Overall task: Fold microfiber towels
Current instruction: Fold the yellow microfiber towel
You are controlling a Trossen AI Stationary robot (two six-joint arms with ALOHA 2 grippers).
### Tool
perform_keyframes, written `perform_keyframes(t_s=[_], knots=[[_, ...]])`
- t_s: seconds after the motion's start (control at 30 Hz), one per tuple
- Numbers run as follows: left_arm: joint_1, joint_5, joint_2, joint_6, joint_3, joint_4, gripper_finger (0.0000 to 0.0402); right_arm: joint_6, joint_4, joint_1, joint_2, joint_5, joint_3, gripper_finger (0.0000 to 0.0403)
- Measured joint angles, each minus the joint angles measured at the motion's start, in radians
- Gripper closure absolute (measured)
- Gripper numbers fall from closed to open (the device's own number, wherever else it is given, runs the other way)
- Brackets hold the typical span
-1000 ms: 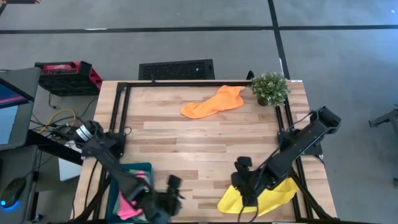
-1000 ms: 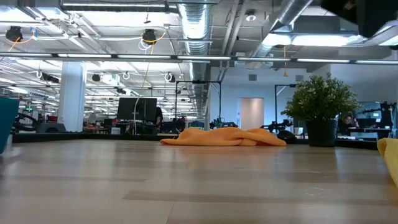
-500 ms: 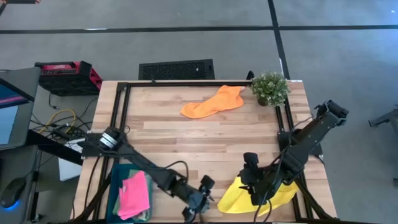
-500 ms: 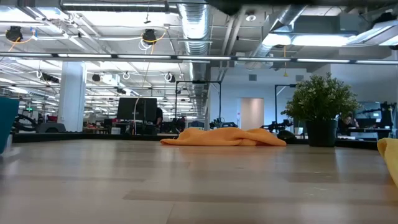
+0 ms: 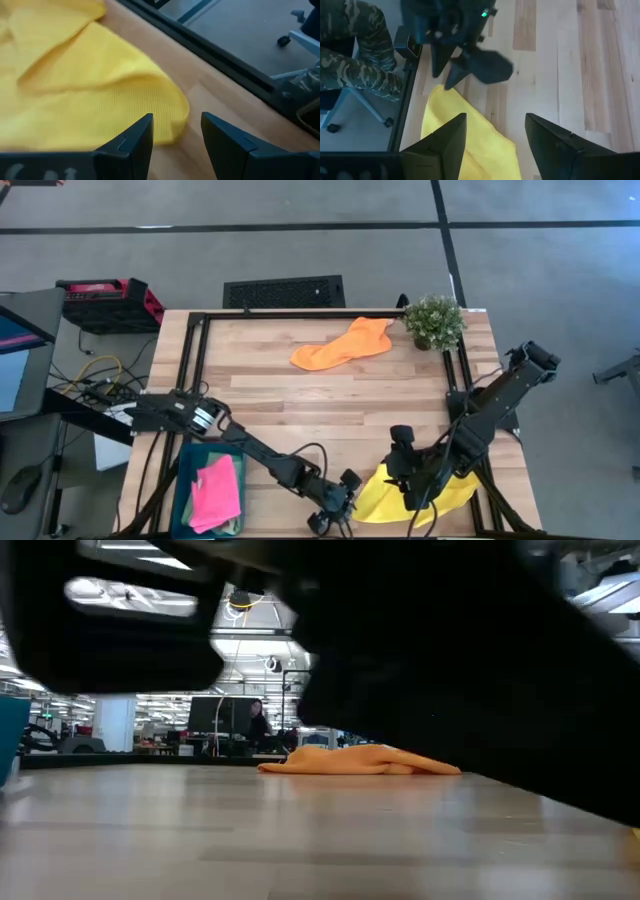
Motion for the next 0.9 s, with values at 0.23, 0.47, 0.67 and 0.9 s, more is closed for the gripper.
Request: perform_keyframes(t_s=[0.23, 0.47, 0.67, 0.9], knots=[[-0.005, -0.001, 0.069, 0.049, 0.112, -0.108, 0.0242, -0.001, 0.007, -0.018, 0.0, 0.0, 0.0, 0.0177], [-0.01, -0.062, 0.069, 0.047, 0.13, -0.184, 0.0286, -0.001, 0.007, -0.022, 0.0, -0.002, 0.0, 0.0177], [-0.006, -0.038, 0.069, 0.037, 0.13, -0.2, 0.039, -0.001, 0.007, -0.02, 0.0, -0.002, 0.0, 0.0177], [0.007, -0.073, 0.028, -0.006, 0.127, -0.296, 0.0399, -0.001, -0.001, -0.019, 0.0, -0.003, 0.0, 0.0177]])
